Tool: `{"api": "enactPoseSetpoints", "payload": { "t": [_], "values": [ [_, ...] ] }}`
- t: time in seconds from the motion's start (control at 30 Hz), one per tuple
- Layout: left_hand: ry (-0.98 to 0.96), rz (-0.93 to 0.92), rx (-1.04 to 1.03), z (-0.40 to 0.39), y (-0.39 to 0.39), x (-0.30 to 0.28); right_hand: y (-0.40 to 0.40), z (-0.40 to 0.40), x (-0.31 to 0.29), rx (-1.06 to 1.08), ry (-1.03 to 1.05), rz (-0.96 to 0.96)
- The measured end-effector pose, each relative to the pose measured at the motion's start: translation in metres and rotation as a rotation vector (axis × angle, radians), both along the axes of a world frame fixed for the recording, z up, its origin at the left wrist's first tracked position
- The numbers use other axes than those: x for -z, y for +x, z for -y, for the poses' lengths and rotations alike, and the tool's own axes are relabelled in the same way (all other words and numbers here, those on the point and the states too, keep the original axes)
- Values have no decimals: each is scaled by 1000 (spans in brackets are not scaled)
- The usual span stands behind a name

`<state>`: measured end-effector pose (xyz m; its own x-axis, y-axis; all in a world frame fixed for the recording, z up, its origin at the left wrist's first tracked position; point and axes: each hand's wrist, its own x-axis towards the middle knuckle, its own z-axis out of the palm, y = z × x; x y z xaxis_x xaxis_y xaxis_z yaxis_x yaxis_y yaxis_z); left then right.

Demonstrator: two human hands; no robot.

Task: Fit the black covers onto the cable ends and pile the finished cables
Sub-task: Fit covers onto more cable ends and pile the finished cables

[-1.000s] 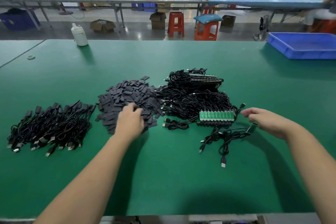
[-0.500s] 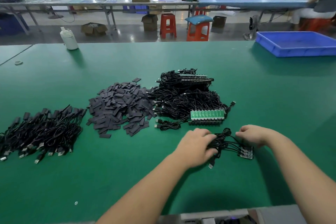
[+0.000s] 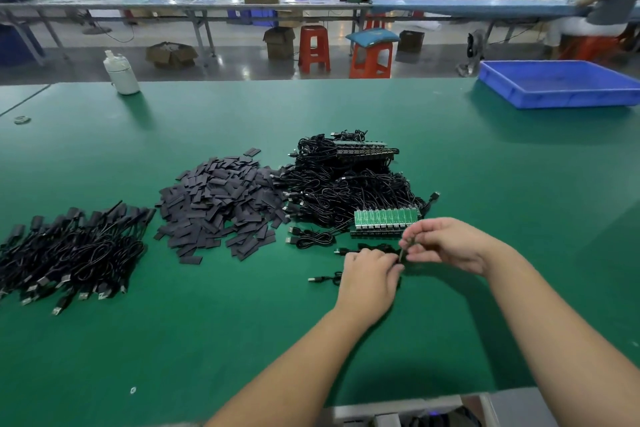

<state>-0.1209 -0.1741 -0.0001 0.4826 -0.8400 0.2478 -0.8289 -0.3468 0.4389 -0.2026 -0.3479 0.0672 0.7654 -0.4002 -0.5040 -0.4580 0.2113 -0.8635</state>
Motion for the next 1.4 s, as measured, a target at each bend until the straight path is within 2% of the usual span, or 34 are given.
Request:
{"api": "enactPoseSetpoints", "payload": {
  "t": [0.07,0.1,0.17,0.23,0.3,0.4,0.5,0.7,1.03,1.27,1.33,1.4],
  "values": [
    [-111,-393,-53,1,9,-14,6,-4,-7,-15,-39,67],
    [-148,-577,-69,0,15,-21,9,-6,-9,-53,-142,81],
    [-152,-748,-66,-2,26,-35,15,-10,-15,-113,-420,78],
    [-139,-806,-36,-3,35,-48,23,-16,-22,-76,-547,102],
    [-194,-803,-27,-4,41,-61,30,-22,-28,-46,-578,154],
    [-309,-667,-80,-7,54,-73,37,-29,-36,-32,-607,197],
    [-364,-827,-53,-9,61,-79,43,-38,-43,-33,-639,211],
    [-359,-951,-100,-10,66,-78,51,-51,-45,-33,-751,139],
    [-310,-600,-303,-1,64,-88,61,-68,-60,52,-972,46],
    [-344,-542,-302,6,60,-103,66,-69,-78,118,-1088,-33],
    [-360,-625,-308,5,64,-101,65,-62,-77,68,-1020,-74],
    [-419,-727,-340,-1,76,-98,63,-46,-74,24,-836,-98]
  ]
}}
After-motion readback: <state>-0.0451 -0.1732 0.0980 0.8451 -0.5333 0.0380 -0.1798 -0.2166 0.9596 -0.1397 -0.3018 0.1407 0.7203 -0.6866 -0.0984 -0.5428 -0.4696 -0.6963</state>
